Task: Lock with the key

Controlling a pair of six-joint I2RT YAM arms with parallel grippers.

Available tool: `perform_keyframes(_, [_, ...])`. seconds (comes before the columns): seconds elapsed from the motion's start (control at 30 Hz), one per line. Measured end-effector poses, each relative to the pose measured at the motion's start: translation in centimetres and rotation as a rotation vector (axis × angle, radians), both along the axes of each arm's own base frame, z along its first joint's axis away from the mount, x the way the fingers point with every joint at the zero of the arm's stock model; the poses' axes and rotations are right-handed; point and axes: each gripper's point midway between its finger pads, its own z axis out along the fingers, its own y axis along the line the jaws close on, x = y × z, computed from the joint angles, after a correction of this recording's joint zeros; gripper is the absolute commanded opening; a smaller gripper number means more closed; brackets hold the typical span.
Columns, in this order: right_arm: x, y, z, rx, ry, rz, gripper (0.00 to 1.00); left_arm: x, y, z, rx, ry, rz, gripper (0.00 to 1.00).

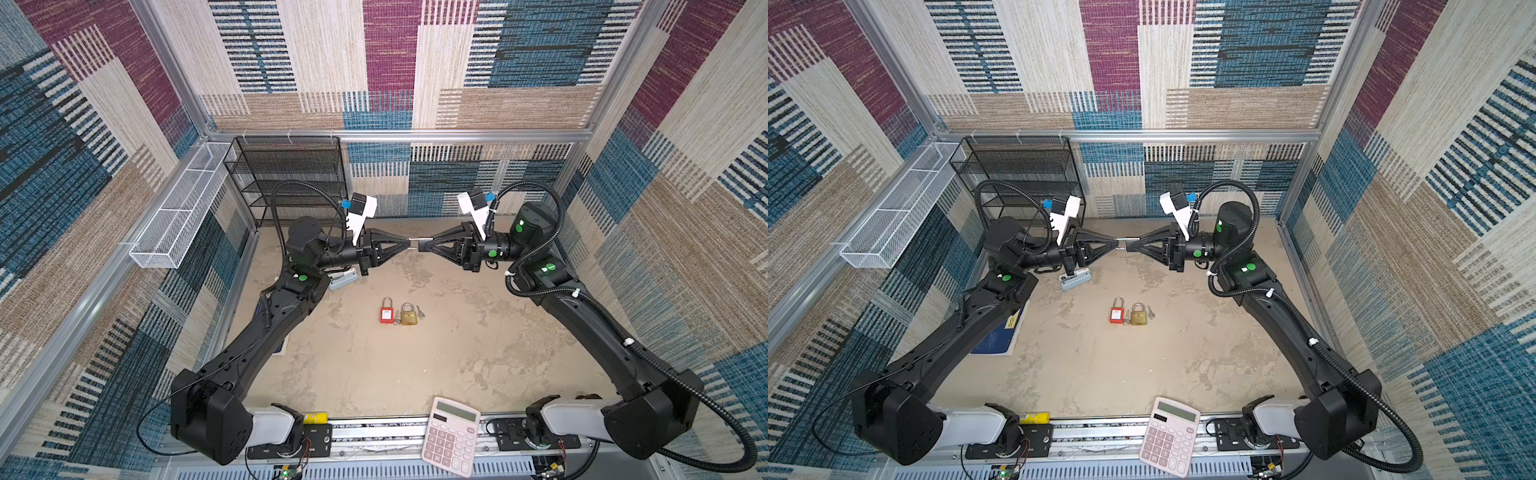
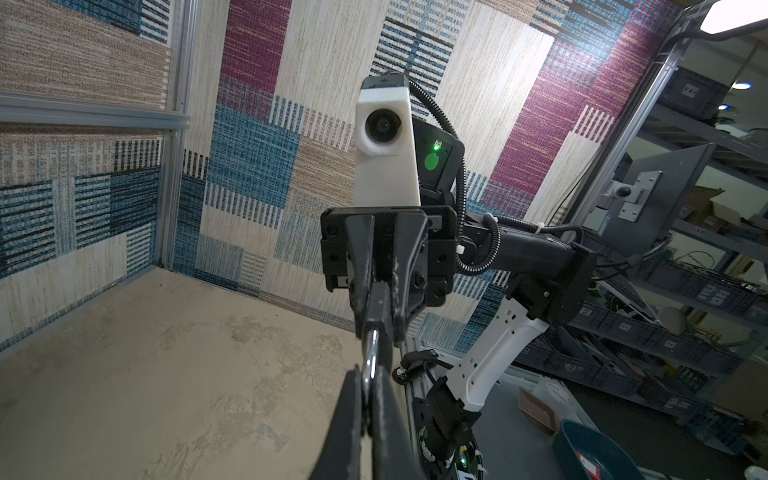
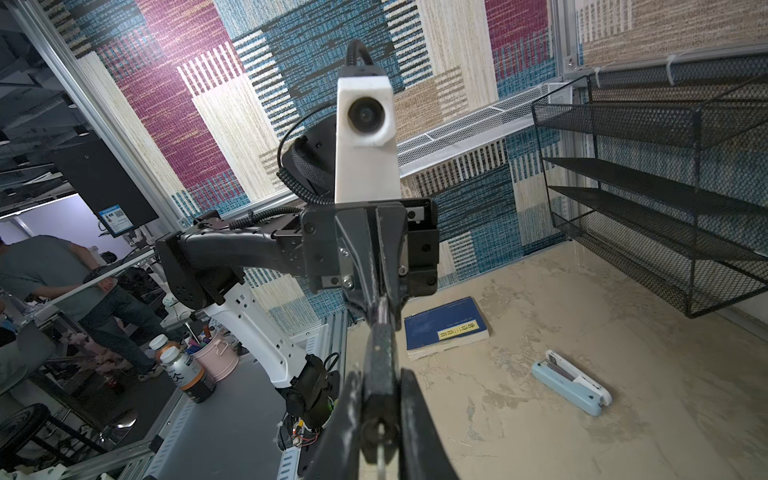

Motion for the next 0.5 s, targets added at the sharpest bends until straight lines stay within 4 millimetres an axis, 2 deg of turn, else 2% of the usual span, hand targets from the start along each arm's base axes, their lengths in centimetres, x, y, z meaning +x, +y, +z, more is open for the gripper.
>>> perform_keyframes(0.5, [0.32, 0.54, 0.56, 0.006, 0.003, 0.048, 0.0, 0.04, -0.36, 0.79, -0.019, -0.029, -0.007, 0.0])
